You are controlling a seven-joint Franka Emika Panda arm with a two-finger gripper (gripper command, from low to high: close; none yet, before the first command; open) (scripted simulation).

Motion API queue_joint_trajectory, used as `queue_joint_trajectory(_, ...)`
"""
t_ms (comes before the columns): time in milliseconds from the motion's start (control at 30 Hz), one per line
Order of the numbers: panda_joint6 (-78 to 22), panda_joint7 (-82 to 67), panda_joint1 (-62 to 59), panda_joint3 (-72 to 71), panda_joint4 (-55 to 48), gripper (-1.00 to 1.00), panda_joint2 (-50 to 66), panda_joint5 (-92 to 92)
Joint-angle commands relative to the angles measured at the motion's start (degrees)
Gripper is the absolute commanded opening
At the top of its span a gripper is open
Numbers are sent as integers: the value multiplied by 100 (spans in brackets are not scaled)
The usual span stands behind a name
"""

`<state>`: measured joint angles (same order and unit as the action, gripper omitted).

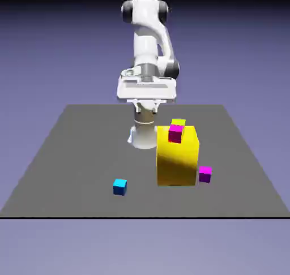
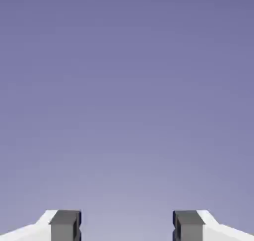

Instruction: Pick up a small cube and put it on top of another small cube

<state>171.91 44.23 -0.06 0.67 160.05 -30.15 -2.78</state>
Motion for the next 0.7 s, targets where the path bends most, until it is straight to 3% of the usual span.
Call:
queue_joint_trajectory(0, -174, 147, -62, 55, -79, 0, 208, -231)
queue_joint_trajectory(667, -3660, 3084, -1293, 1163, -1664, 0, 4361, -4844)
